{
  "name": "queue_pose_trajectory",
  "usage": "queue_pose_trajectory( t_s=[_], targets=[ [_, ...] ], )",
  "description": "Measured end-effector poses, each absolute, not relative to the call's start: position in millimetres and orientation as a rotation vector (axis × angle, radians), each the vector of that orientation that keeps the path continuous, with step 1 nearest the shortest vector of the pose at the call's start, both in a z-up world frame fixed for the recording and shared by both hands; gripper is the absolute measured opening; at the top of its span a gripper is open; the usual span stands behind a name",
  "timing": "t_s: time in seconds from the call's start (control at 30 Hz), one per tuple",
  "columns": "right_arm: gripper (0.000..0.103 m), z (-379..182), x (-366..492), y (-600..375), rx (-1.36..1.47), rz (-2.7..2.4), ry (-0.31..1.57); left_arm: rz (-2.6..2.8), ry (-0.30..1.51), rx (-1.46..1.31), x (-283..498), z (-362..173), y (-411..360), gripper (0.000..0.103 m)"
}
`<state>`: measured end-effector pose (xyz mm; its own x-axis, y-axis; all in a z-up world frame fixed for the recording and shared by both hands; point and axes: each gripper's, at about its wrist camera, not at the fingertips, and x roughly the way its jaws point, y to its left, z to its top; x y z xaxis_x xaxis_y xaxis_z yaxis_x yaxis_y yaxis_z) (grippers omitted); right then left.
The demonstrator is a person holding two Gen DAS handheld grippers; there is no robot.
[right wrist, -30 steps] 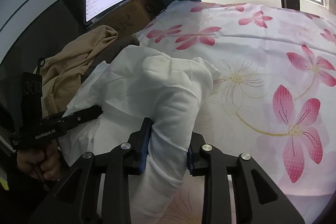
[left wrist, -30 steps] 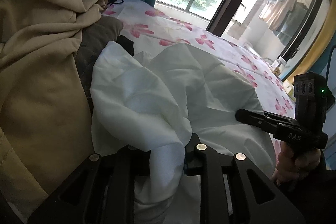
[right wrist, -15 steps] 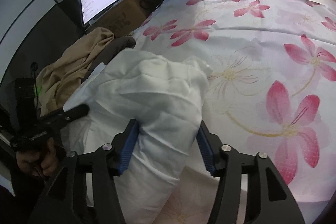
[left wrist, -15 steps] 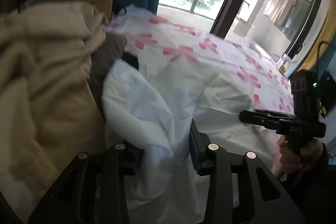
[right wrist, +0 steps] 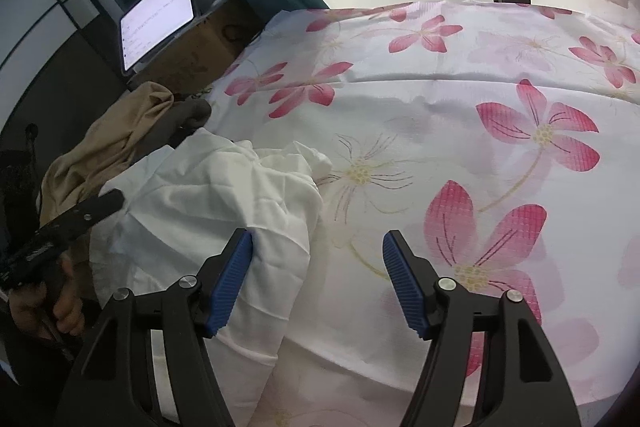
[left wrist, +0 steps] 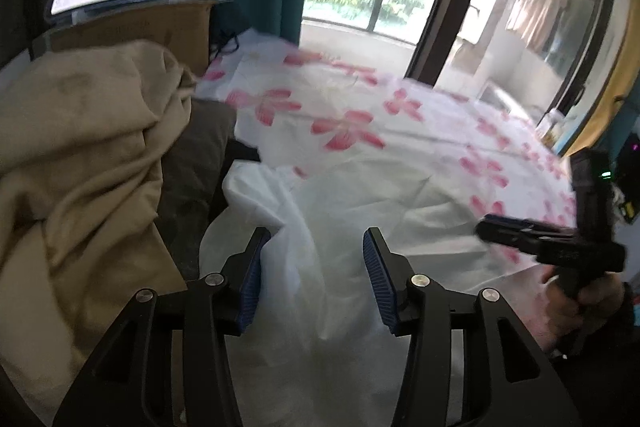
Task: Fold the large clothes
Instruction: 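Lower the bundle beside the beige blanket and open both grippers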
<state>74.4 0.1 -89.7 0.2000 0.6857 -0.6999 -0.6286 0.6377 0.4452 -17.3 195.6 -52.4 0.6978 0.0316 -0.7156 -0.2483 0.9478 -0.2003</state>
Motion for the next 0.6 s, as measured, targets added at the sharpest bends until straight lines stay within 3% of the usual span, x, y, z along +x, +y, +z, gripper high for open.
queue_pose_trajectory(
  t_s=[0.17, 0.5, 0.6],
  targets=[
    [0.068, -88.3, 76.1, -2.2, 0.055, 0.912, 1.011, 0.155, 0.803, -0.306, -10.1, -58.6, 201.4, 0.051],
    [0.068, -76.6, 72.4, -14.9, 0.061, 0.882, 0.977, 0.130, 0.652, -0.263, -18.8, -12.9, 184.5, 0.058],
    [0.077, -72.2, 70.5, -22.4, 0.069, 0.871, 0.958, 0.111, 0.625, -0.257, -19.8, -5.0, 176.9, 0.058]
  ],
)
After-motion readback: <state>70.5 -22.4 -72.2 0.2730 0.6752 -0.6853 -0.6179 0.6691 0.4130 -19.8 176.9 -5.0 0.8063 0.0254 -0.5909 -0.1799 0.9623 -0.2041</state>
